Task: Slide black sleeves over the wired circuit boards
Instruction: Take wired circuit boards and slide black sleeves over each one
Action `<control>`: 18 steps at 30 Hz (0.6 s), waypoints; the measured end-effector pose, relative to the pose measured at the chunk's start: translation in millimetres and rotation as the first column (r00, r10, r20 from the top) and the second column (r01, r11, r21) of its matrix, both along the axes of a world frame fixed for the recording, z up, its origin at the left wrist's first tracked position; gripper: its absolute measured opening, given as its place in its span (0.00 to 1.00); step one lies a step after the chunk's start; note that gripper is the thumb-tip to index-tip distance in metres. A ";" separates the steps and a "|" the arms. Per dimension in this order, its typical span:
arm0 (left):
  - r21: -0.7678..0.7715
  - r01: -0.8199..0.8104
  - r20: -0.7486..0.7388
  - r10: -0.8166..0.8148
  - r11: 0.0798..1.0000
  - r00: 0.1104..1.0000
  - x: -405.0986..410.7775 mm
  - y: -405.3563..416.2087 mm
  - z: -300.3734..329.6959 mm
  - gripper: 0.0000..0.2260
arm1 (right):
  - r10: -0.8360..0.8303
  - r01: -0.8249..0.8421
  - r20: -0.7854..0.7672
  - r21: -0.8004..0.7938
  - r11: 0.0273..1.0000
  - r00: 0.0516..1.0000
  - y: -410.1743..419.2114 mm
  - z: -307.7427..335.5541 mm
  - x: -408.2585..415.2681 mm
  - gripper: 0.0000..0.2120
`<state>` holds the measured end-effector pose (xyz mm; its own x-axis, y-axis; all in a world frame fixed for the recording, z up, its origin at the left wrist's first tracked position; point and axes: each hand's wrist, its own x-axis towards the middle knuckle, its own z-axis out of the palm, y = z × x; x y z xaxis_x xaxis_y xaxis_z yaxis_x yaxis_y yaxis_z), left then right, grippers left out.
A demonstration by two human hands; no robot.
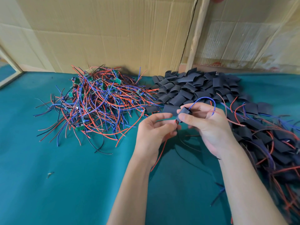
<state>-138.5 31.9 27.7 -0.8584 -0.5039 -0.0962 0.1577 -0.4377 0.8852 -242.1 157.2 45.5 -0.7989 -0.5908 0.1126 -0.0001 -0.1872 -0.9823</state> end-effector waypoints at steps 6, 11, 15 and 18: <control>0.189 -0.007 0.022 0.003 0.982 1.000 -2.9 3.3 3.3 0.07 | 0.058 -0.052 0.068 -0.091 0.995 0.996 -4.7 -5.0 1.8 0.21; 0.178 0.020 0.035 -0.026 0.984 0.999 -2.9 4.9 4.8 0.07 | 0.069 -0.068 0.031 -0.025 0.997 0.997 -0.7 -6.4 -1.3 0.14; 0.080 0.052 -0.023 -0.050 0.995 0.998 -0.5 3.5 4.3 0.11 | 0.023 -0.021 0.071 -0.025 0.999 0.997 -6.2 -7.3 1.6 0.16; -0.036 0.023 -0.028 -0.024 0.999 0.999 -0.2 3.8 4.5 0.14 | -0.014 0.019 0.131 -0.041 0.999 0.991 -12.6 -7.3 6.4 0.13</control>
<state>-138.7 35.8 32.2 -0.8720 -0.4865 -0.0539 0.1733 -0.4099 0.8955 -235.7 144.5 38.3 -0.8181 -0.5743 0.0310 0.1242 -0.2291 -0.9654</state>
